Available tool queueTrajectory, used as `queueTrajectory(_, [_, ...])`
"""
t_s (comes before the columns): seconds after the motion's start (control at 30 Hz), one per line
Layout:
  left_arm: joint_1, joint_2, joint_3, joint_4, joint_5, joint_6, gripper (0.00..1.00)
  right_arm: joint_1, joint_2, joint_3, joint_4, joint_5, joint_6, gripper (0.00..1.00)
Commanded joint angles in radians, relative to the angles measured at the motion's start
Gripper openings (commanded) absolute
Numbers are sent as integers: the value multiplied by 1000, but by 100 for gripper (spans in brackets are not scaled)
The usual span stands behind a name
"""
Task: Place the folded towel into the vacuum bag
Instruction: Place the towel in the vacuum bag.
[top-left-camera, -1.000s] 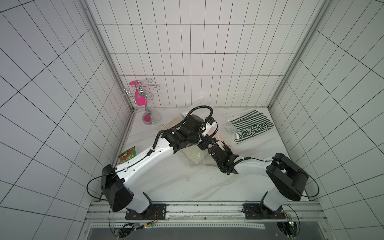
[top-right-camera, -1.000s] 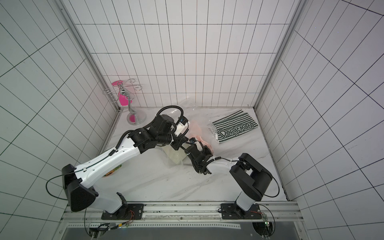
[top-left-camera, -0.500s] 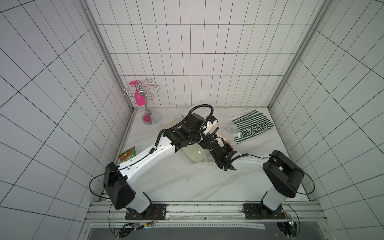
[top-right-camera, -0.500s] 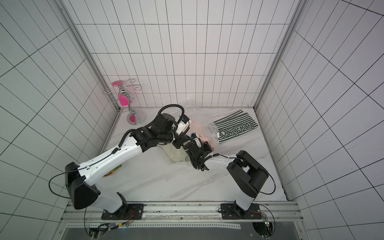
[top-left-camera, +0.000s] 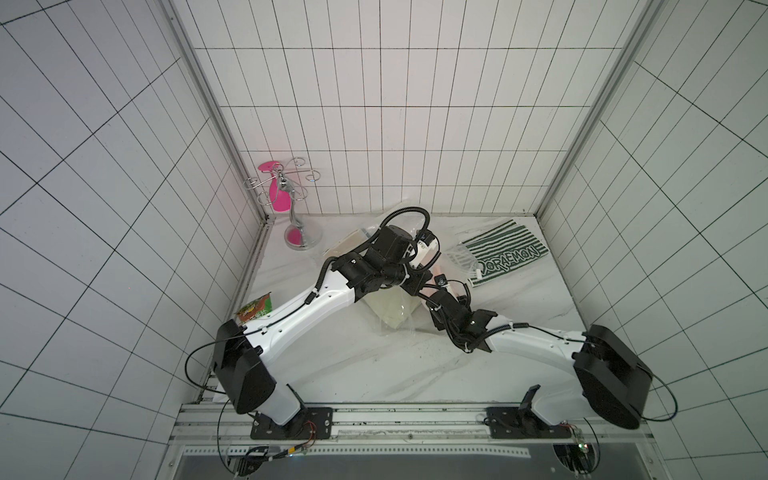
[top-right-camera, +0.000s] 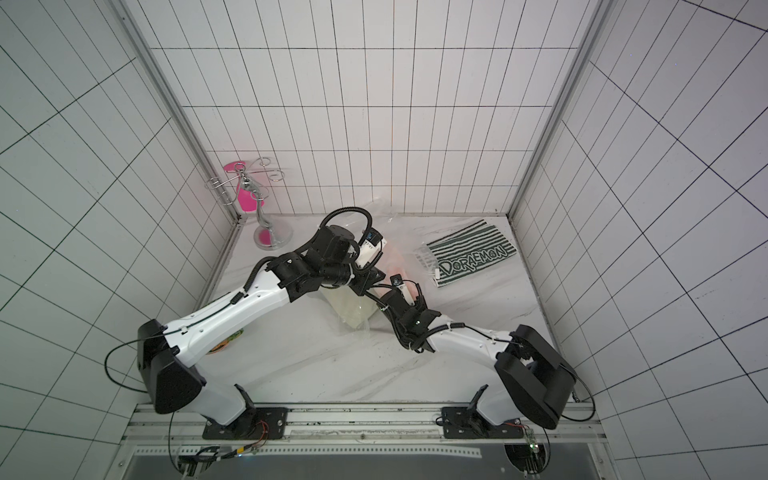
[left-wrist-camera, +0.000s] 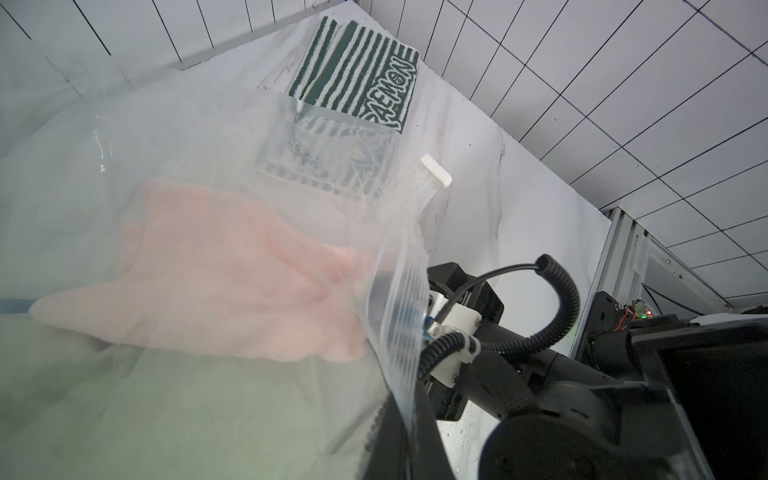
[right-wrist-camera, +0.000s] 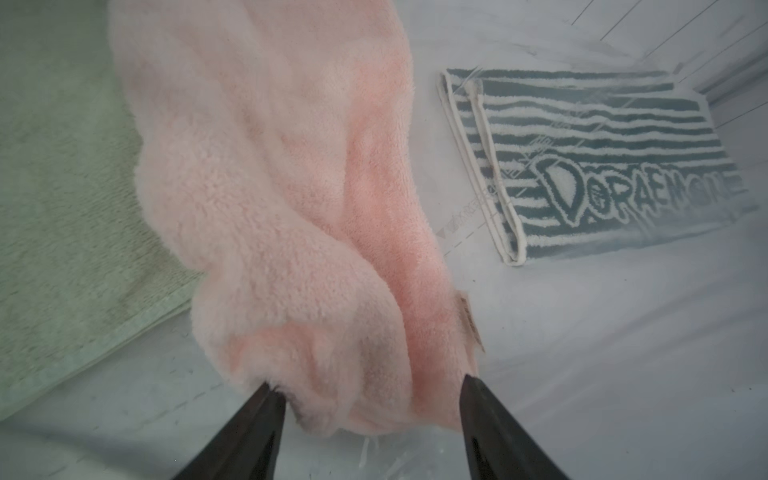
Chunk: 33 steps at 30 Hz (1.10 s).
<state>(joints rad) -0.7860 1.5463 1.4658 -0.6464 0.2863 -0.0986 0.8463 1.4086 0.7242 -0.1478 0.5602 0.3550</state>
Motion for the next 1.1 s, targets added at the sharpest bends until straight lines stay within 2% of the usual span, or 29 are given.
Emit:
queueTrajectory(0.0, [0, 19, 15, -3, 13, 0, 0, 5, -106, -50, -47, -175, 159, 72])
queueTrajectory(0.17, [-4, 28, 10, -2, 28, -4, 0, 7, -250, -111, -80, -319, 359, 74])
queueTrajectory(0.27, [-10, 21, 1, -6, 33, -6, 0, 7, -363, -138, -109, -404, 592, 71])
queueTrajectory(0.37, [-14, 9, -16, 3, 37, -15, 0, 7, -457, -231, -16, -433, 896, 67])
queueTrajectory(0.43, [-15, 4, -23, 10, 39, -20, 0, -1, -468, -293, 104, -455, 1073, 67])
queueTrajectory(0.6, [-26, 14, -29, 8, 44, -20, 0, -11, -347, -357, 348, -512, 1345, 65])
queueTrajectory(0.7, [-35, 14, -31, 8, 50, -17, 0, -10, -257, -372, 457, -501, 1434, 66])
queueTrajectory(0.83, [-36, 6, -38, 14, 51, -16, 0, -19, -154, -385, 600, -436, 1466, 67])
queueTrajectory(1.0, [-40, 3, -39, 13, 58, -15, 0, -20, -53, -388, 654, -386, 1522, 68])
queueTrajectory(1.07, [-45, 4, -39, 13, 61, -15, 0, -6, -14, -405, 711, -330, 1560, 68])
